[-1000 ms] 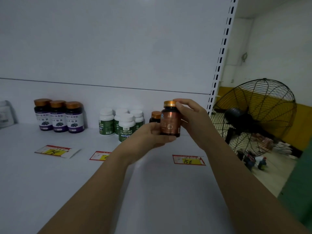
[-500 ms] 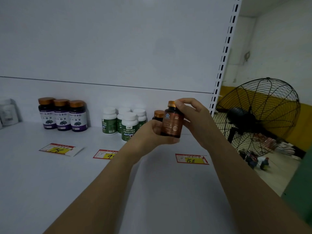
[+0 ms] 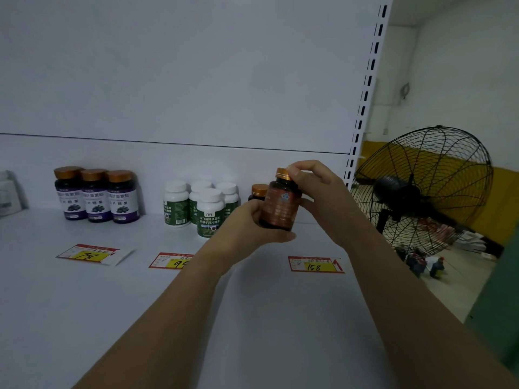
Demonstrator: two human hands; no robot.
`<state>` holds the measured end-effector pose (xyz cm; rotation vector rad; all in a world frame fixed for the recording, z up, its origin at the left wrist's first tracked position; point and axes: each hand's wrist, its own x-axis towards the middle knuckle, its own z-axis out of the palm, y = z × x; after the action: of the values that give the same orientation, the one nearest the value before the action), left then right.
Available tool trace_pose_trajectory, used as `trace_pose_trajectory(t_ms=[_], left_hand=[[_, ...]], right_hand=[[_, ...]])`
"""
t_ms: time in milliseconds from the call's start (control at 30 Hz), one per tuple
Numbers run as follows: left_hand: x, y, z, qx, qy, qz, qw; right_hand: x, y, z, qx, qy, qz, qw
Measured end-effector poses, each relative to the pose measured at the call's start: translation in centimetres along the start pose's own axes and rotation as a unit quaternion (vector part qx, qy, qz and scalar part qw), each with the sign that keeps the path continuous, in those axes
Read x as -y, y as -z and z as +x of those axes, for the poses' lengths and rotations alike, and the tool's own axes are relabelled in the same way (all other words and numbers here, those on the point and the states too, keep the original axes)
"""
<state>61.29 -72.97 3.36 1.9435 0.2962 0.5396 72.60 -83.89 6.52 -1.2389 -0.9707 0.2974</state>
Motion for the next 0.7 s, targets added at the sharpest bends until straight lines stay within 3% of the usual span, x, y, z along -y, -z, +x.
trace_pose_trajectory(t_ms=[133, 333, 567, 700], left_hand=[[0.03, -0.37, 0.26, -0.004, 0.006, 0.026, 1.000], [0.13, -0.22, 0.09, 0.078, 0.011, 0.009, 0.997], [0.40, -0.52, 0.52, -0.023, -0.018, 0.112, 0.993], [0.25, -0.29, 0.33, 0.030, 0.003, 0.063, 0.998]], right_hand=[[-0.01, -0.03, -0.09, -0.027, 0.007, -0.033, 0.999], [0.03, 0.54, -0.28, -0.024, -0.003, 0.001, 1.000], [-0.26, 0.33, -0.40, -0.043, -0.017, -0.030, 0.998], [-0.27, 0.66, -0.50, -0.051, -0.008, 0.005, 0.999]])
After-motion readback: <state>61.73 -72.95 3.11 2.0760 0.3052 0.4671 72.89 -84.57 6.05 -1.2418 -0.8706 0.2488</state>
